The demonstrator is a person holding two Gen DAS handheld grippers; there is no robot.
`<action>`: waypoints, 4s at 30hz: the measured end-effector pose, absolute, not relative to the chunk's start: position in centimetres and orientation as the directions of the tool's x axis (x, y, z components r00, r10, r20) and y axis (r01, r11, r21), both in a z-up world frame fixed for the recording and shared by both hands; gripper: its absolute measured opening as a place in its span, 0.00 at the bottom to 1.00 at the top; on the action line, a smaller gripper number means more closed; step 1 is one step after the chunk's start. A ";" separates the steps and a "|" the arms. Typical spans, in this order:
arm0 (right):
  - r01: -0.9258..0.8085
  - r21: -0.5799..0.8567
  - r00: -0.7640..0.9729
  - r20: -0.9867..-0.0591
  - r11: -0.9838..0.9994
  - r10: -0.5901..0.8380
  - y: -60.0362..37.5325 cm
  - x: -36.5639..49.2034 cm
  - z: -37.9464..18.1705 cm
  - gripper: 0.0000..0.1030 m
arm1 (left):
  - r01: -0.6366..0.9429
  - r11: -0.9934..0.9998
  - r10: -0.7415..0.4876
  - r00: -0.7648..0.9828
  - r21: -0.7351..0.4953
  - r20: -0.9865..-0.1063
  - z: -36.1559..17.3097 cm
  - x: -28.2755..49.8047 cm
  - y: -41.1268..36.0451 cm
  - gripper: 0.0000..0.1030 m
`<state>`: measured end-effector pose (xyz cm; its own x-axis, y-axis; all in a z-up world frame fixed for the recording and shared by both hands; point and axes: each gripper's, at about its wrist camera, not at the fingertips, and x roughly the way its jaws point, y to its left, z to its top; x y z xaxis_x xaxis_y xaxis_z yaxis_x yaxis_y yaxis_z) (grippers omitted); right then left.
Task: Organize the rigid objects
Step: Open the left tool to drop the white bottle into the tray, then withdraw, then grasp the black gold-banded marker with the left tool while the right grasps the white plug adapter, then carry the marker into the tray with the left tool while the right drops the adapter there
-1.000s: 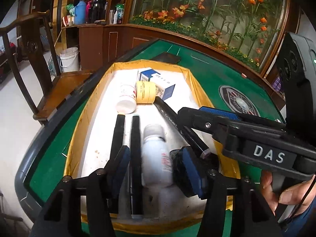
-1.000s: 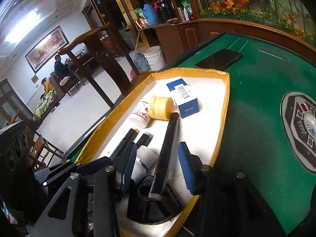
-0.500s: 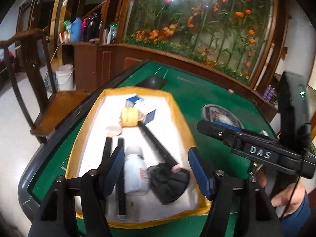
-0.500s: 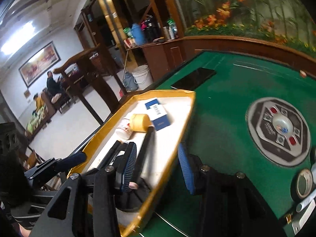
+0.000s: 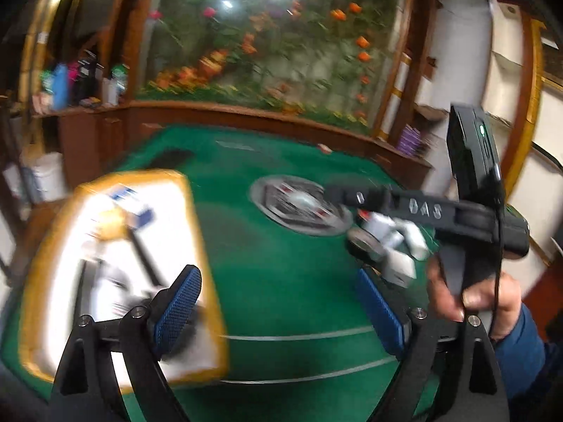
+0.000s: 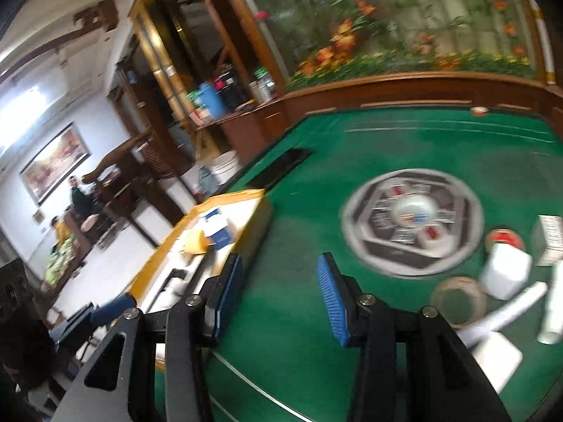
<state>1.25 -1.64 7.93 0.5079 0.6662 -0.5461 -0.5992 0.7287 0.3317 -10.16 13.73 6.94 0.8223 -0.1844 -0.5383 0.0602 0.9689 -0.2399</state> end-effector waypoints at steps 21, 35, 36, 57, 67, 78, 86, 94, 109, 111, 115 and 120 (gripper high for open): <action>-0.223 0.316 0.561 -0.733 0.922 0.386 -13.4 6.6 1.2 0.54 | 0.181 0.943 -0.323 0.702 -0.280 -0.635 2.6 -7.6 8.9 0.89; -0.545 0.467 0.400 -0.586 0.697 0.705 -9.9 2.9 3.2 0.57 | 0.168 0.948 -0.309 0.693 -0.271 -0.651 2.3 -7.5 8.7 0.89; -0.539 0.439 0.449 -0.572 0.719 0.686 -10.4 2.6 3.8 0.57 | 0.166 0.949 -0.306 0.693 -0.268 -0.653 2.3 -7.5 8.7 0.89; -0.263 0.654 0.547 -0.505 0.710 0.668 -17.5 4.6 3.4 0.57 | 0.144 0.937 -0.344 0.543 -0.318 -0.766 2.8 1.3 5.0 0.50; -0.284 0.663 0.516 -0.503 0.692 0.693 -17.0 4.3 3.5 0.57 | 0.155 0.952 -0.305 0.510 -0.262 -0.804 0.9 3.6 3.1 0.44; -0.346 0.435 0.452 -0.699 0.831 0.554 -13.2 3.2 2.9 0.57 | 0.100 0.983 -0.185 0.552 -0.156 -0.813 0.9 2.9 6.2 0.19; -0.397 0.262 0.419 -0.801 0.880 0.427 -10.7 1.1 1.3 0.60 | 0.096 0.985 -0.174 0.545 -0.146 -0.820 0.8 3.9 6.7 0.19; -0.441 0.167 0.439 -0.817 0.882 0.374 -9.8 0.3 0.5 0.45 | 0.095 0.985 -0.171 0.571 -0.143 -0.803 0.7 4.0 6.7 0.18; -0.497 0.341 0.433 -0.699 0.798 0.569 -10.6 0.1 2.7 0.44 | 0.113 0.960 -0.270 0.603 -0.254 -0.750 2.9 1.0 7.1 0.18; -0.494 0.340 0.440 -0.697 0.801 0.567 -10.6 0.1 2.8 0.44 | 0.113 0.958 -0.275 0.612 -0.262 -0.742 3.3 0.7 7.3 0.18; -0.490 0.349 0.439 -0.693 0.799 0.572 -10.6 0.1 2.8 0.44 | 0.112 0.954 -0.282 0.647 -0.277 -0.708 5.0 -0.6 8.1 0.18; -0.501 0.360 0.433 -0.684 0.787 0.588 -10.5 0.2 2.7 0.44 | 0.116 0.946 -0.294 0.700 -0.303 -0.651 7.6 -2.5 9.6 0.18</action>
